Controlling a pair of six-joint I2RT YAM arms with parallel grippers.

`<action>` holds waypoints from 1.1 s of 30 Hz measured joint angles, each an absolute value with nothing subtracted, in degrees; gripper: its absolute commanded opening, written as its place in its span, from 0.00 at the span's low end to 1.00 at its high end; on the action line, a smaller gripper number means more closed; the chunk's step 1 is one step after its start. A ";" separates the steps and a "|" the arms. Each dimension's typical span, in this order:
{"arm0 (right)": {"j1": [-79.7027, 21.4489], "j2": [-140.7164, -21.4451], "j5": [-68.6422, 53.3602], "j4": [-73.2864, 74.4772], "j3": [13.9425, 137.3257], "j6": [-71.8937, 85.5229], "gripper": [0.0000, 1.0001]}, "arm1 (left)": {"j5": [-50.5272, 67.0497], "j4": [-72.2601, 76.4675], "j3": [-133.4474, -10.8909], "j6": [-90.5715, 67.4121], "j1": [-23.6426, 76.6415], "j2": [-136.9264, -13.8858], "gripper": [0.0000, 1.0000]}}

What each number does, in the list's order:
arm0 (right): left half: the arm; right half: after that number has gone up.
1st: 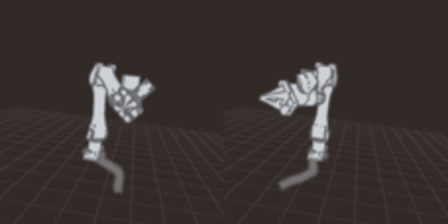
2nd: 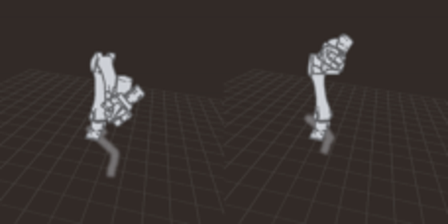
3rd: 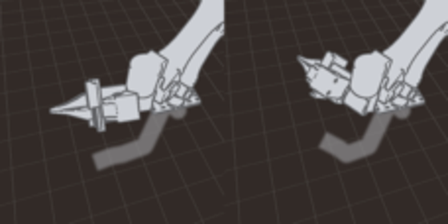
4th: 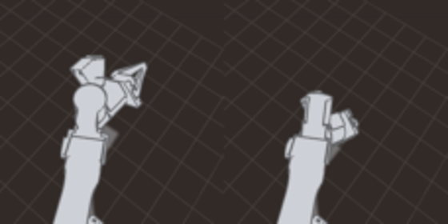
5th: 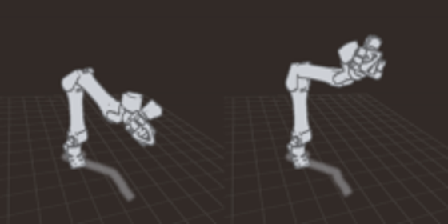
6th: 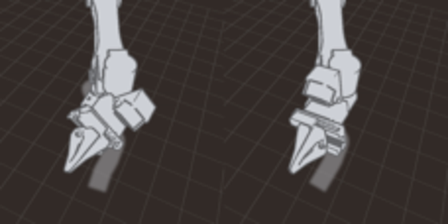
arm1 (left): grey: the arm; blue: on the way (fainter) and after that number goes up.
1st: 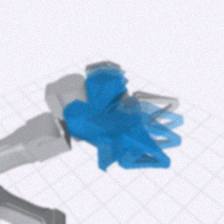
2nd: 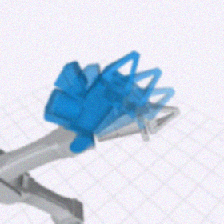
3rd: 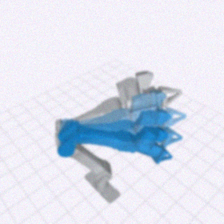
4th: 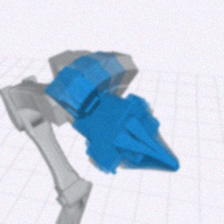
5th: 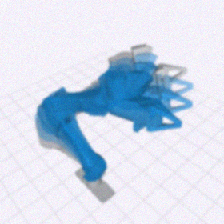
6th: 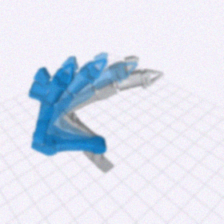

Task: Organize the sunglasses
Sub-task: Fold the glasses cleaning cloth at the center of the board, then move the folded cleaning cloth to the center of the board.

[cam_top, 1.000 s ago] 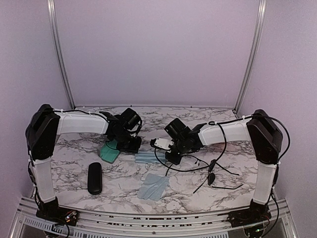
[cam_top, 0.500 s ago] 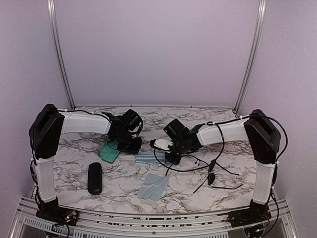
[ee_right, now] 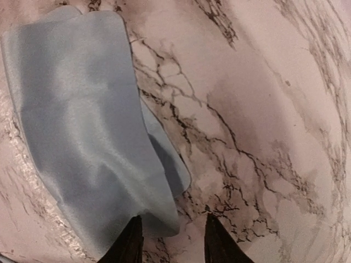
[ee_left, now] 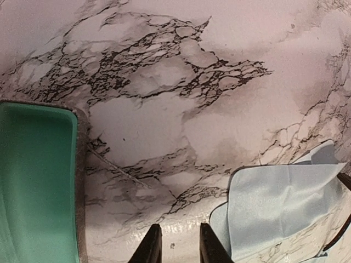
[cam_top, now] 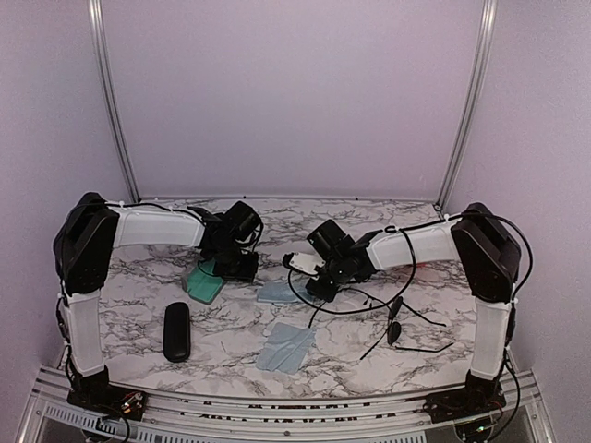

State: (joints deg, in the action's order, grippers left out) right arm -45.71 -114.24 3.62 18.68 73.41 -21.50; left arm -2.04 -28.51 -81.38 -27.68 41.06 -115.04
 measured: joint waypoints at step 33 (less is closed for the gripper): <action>-45.47 -97.34 -5.21 4.60 54.83 -10.22 0.36 | 3.01 -13.85 -67.83 -35.07 44.69 -106.85 0.25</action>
State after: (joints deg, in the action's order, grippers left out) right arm -45.47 -97.34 -5.21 4.60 54.83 -10.22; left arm 3.01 -13.85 -67.83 -35.07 44.69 -106.85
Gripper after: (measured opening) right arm 0.365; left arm 0.254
